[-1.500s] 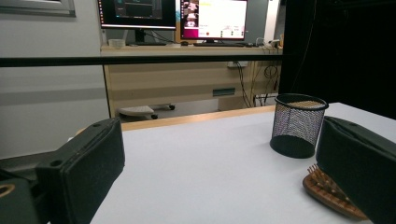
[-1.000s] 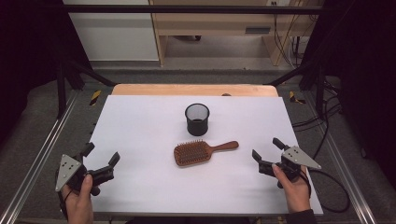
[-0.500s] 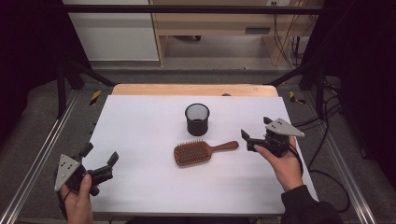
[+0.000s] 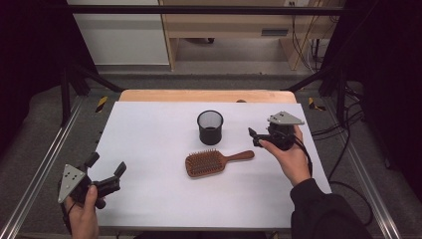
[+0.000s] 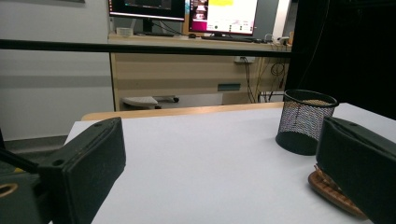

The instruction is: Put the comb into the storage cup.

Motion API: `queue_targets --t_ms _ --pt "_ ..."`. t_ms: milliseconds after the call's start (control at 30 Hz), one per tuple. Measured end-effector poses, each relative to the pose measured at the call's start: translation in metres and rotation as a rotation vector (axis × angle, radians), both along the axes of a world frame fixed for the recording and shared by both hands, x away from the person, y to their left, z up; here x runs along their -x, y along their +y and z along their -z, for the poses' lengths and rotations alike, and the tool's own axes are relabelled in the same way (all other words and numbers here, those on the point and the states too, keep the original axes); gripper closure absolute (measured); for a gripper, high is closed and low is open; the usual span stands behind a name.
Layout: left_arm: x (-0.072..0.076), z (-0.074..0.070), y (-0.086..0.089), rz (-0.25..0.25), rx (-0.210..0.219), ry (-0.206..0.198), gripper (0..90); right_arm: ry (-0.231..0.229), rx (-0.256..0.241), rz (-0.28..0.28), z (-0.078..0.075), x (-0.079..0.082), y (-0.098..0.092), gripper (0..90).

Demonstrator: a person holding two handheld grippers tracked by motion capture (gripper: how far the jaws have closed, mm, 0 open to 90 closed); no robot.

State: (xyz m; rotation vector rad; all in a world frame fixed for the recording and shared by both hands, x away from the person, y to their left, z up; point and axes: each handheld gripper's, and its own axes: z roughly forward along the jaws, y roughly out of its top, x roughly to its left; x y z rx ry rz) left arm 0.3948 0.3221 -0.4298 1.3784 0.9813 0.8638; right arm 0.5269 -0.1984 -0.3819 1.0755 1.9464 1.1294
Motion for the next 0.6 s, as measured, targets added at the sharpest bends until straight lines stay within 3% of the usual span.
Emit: queue_targets --t_ms 267,600 --pt "0.0 0.0 0.001 -0.003 0.006 0.0 1.8 0.051 0.049 -0.014 0.005 -0.015 0.014 25.2" --pt "0.0 0.0 0.001 -0.001 0.007 -0.001 1.8 0.105 0.126 -0.055 0.02 -0.027 0.029 59.3"
